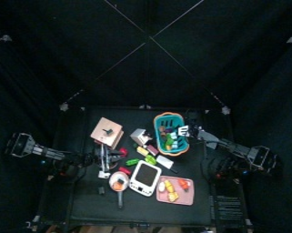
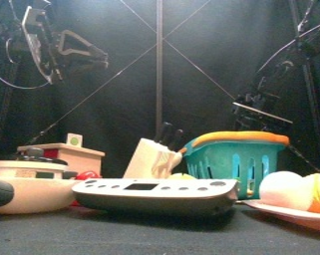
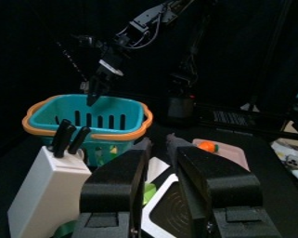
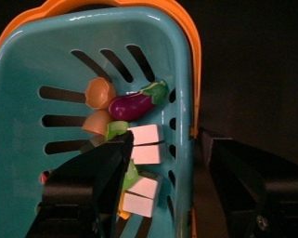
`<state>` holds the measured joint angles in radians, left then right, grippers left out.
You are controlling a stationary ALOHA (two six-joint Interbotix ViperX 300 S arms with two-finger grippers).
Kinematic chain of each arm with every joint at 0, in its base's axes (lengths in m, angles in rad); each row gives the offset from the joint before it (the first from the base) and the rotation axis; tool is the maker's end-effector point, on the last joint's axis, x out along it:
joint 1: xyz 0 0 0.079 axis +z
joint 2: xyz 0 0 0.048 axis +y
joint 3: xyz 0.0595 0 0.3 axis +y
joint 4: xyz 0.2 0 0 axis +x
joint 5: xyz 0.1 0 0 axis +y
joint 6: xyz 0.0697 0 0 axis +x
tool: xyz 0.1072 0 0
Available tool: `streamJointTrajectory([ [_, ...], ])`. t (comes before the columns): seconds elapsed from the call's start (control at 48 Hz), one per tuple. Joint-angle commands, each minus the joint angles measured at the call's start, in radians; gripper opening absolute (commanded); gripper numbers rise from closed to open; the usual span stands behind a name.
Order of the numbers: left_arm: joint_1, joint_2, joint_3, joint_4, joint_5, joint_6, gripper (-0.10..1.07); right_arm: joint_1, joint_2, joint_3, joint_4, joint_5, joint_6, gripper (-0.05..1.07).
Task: Grab corn
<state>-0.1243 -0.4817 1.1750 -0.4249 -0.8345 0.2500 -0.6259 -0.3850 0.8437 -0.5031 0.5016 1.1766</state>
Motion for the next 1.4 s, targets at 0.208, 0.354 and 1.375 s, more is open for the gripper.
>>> streamJointTrajectory([
  [0.208, 0.003, -0.005, -0.009, 0.0, -0.005, 0.0, 0.67, 0.183, -0.172, -0.101, -0.041, 0.144, 0.002, 0.9],
  [0.354, 0.003, -0.005, -0.009, 0.0, -0.003, 0.0, 0.67, 0.336, -0.242, -0.163, -0.051, 0.296, 0.003, 0.9],
  [1.375, -0.003, -0.005, -0.008, -0.002, -0.005, -0.002, 0.67, 1.177, 0.107, -0.238, 0.048, 0.52, 0.538, 0.9],
])
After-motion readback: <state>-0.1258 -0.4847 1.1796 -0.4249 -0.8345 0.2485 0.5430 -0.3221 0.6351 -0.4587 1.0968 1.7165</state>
